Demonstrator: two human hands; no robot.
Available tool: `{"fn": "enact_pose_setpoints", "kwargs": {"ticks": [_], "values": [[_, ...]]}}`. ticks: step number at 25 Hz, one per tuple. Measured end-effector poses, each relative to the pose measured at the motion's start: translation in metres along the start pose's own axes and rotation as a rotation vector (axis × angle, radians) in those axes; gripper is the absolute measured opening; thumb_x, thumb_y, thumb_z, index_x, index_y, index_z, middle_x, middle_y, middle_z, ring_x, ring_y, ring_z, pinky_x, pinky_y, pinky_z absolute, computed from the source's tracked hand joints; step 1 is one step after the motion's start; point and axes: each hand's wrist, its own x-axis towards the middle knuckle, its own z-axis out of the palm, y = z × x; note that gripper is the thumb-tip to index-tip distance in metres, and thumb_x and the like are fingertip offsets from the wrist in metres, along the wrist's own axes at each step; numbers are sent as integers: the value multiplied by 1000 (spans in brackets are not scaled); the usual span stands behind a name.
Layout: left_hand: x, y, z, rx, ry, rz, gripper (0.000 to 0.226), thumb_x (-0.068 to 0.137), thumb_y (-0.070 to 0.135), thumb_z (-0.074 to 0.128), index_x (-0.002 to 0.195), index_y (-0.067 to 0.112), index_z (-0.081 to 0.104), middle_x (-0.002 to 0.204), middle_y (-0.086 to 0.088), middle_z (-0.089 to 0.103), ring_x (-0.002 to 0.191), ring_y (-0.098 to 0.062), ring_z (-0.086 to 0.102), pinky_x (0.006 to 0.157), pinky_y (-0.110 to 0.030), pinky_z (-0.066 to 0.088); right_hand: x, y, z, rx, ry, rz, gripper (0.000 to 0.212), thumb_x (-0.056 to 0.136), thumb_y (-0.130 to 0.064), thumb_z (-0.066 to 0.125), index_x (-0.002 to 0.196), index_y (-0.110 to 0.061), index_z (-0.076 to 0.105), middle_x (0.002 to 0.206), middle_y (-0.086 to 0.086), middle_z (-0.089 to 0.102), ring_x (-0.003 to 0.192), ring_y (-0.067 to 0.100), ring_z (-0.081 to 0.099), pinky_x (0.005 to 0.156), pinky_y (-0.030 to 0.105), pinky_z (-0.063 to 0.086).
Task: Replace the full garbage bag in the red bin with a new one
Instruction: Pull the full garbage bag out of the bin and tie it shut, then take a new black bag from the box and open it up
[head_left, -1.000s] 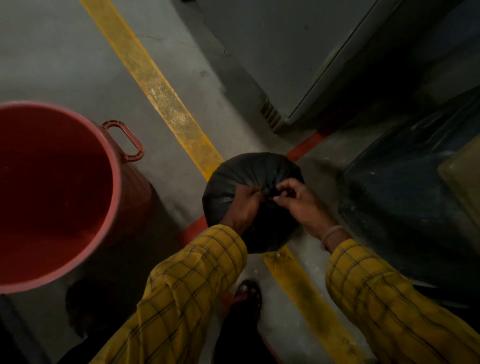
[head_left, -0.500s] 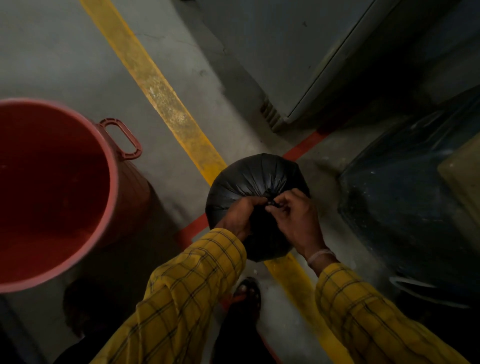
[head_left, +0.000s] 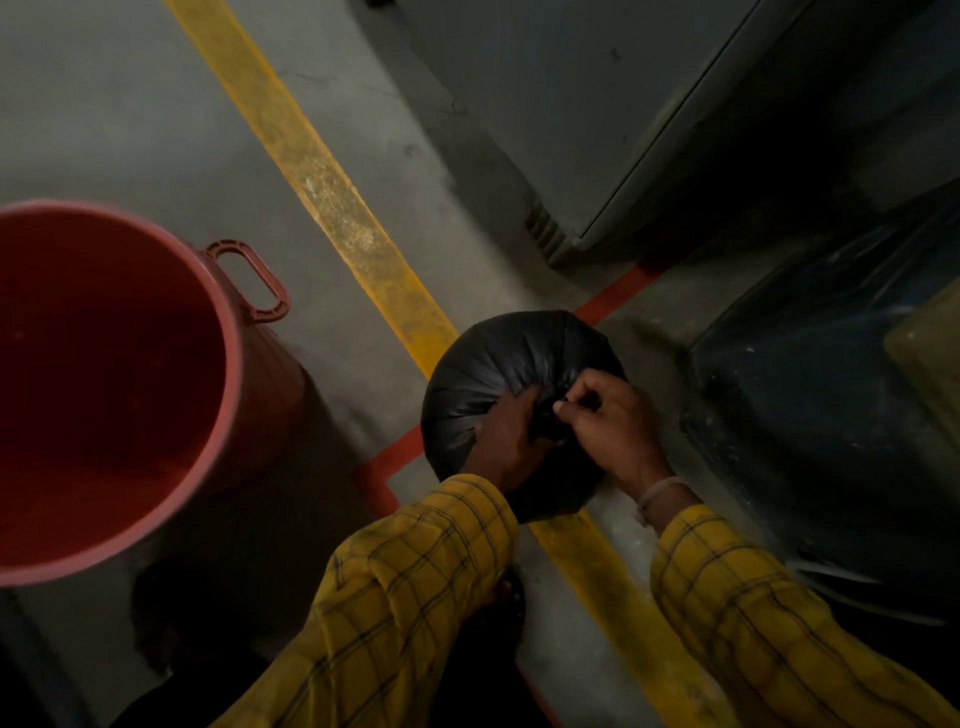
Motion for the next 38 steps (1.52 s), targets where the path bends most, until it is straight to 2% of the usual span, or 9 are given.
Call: {"fn": "enact_pose_setpoints", "kwargs": {"ticks": [4,7,11,14,17,19,28,33,38], "values": [[7,7,3,117,160,-67,29,88,7,58,114,0,68,107,-30,66,101,-43,62,86,-42,45,-12,-16,-11,-28,79,-214,22,77,-9,75,67,-9,54,68,0,56,61,8,52,59,18,41],[13,10,-2,177,60,-31,34,80,16,53,106,-1,70,103,-29,68,97,-43,63,80,-41,46,-16,-11,-10,-135,140,-217,23,78,-6,72,70,-11,52,77,4,56,70,21,56,66,35,47],[-2,9,-9,210,-54,62,53,79,12,58,130,0,58,125,-25,63,117,-41,58,98,-42,44,-12,-6,-1,-368,49,-95,27,78,-9,67,76,-20,43,102,13,51,82,38,58,76,48,49],[-15,12,-18,443,-164,121,79,75,46,34,144,9,48,136,-21,57,124,-43,53,103,-49,43,-13,-13,4,-380,-131,-39,24,80,-7,66,98,-10,50,121,19,49,103,40,58,88,44,45],[-34,19,-34,673,-191,124,95,68,59,22,155,23,31,159,-15,34,147,-45,26,115,-67,23,-17,-26,10,-520,-396,27,83,78,-25,68,149,-17,27,158,15,24,144,44,30,115,55,30],[-43,27,-54,767,-90,147,95,67,60,26,155,26,30,164,-16,24,150,-48,16,114,-74,13,-18,-47,11,-621,-435,-15,108,77,-41,67,158,-31,-2,169,2,-6,154,39,-4,119,66,10],[-80,74,-246,954,310,82,110,65,48,58,159,27,6,167,-18,-6,151,-46,-11,114,-73,6,-6,-253,24,-751,-212,-487,122,63,-77,56,156,-38,-13,167,0,-20,152,36,-23,111,77,-5],[-122,114,-381,1023,465,50,118,66,67,60,159,29,-2,167,-18,-9,152,-44,-11,114,-73,8,-13,-395,17,-694,-159,-640,111,73,-88,39,156,-38,-15,166,-1,-24,151,32,-28,110,76,-13],[-190,176,-523,1100,563,47,110,73,60,66,159,26,6,166,-20,-5,152,-45,-5,114,-72,16,-40,-545,-3,-668,-143,-799,99,81,-86,31,155,-40,-17,166,-1,-26,151,29,-29,112,74,-11]]}}
